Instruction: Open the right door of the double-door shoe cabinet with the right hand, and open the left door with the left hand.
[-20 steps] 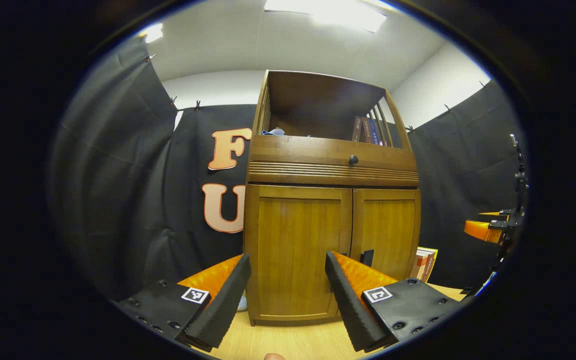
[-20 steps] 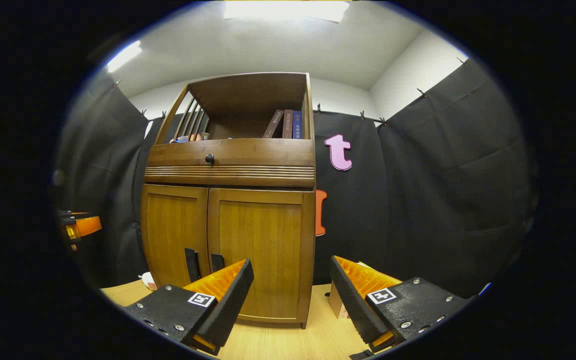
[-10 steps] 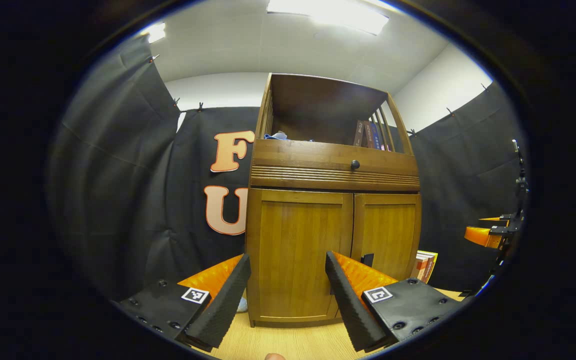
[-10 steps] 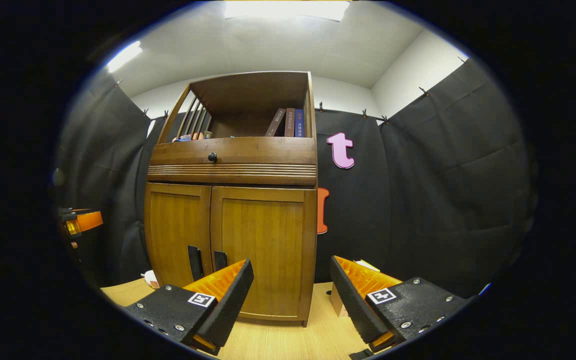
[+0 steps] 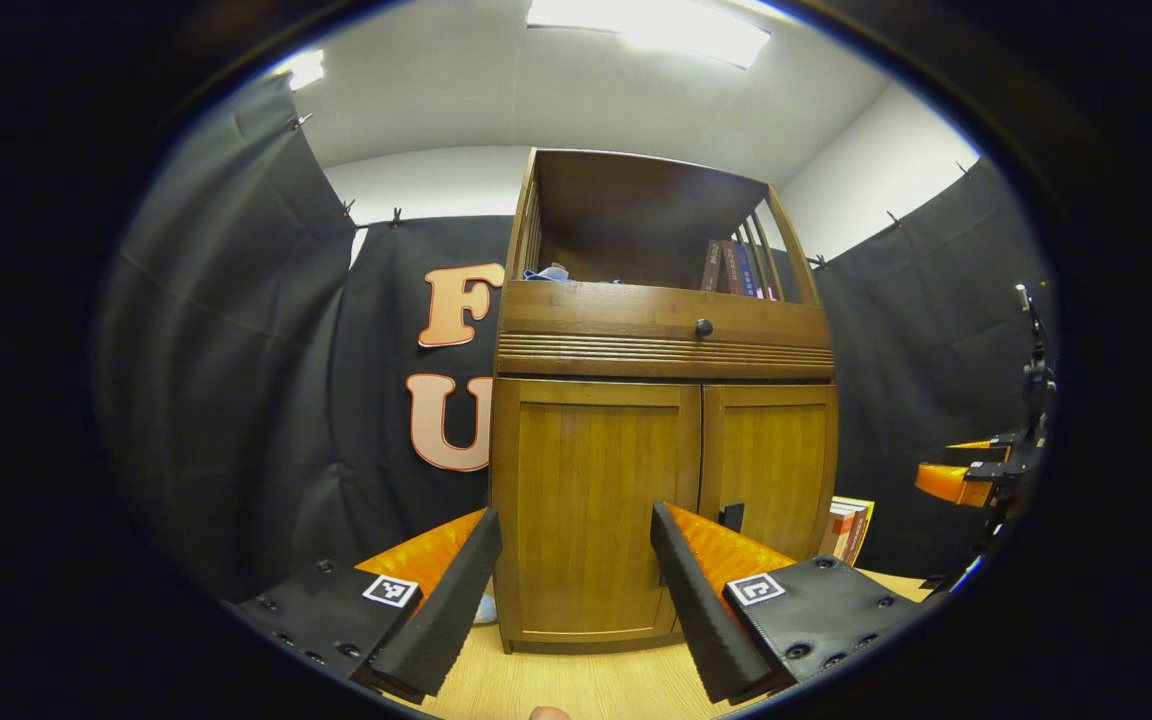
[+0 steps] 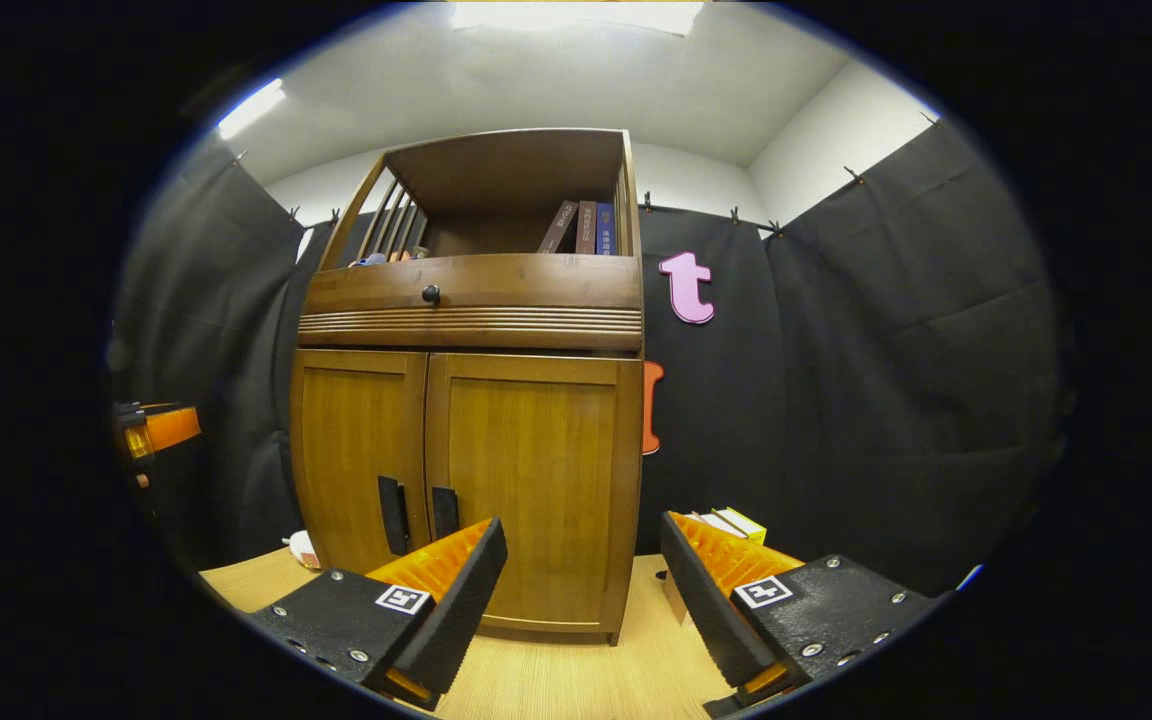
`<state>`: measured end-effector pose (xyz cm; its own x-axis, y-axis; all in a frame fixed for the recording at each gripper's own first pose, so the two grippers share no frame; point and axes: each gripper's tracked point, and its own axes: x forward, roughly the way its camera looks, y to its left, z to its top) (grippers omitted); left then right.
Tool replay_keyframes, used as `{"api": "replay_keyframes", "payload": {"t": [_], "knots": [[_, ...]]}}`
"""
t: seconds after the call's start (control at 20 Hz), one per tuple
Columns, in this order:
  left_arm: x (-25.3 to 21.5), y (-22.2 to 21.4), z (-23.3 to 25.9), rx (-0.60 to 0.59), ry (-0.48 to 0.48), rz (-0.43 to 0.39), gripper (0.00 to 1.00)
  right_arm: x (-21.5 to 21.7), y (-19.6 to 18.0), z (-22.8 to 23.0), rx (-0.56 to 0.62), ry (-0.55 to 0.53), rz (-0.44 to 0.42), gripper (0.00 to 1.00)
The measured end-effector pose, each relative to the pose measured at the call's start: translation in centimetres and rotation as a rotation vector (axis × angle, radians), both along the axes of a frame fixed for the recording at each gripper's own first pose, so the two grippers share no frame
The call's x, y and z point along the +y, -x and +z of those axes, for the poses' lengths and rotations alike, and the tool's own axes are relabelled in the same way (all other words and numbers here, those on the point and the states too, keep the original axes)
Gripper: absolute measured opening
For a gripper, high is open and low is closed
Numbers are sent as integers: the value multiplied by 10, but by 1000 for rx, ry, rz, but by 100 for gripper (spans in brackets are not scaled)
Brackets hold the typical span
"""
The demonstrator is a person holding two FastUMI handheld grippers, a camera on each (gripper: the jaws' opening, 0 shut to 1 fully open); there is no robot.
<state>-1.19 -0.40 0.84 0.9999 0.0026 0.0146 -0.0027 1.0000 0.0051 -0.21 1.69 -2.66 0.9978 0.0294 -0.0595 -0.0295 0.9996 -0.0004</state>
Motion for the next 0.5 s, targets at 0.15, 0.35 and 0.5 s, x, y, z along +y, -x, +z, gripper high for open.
{"api": "replay_keyframes", "payload": {"t": [0.15, 0.35, 0.5], "knots": [[4, 1, -2, 4, -1, 4, 96, 16, -8, -15, 22, -15, 18, 95], [13, 4, -2, 5, -4, 16, 96, 43, -23, -40, 60, -29, 54, 95], [19, 5, -3, 5, -2, 24, 96, 67, -40, -64, 87, -45, 83, 95]]}}
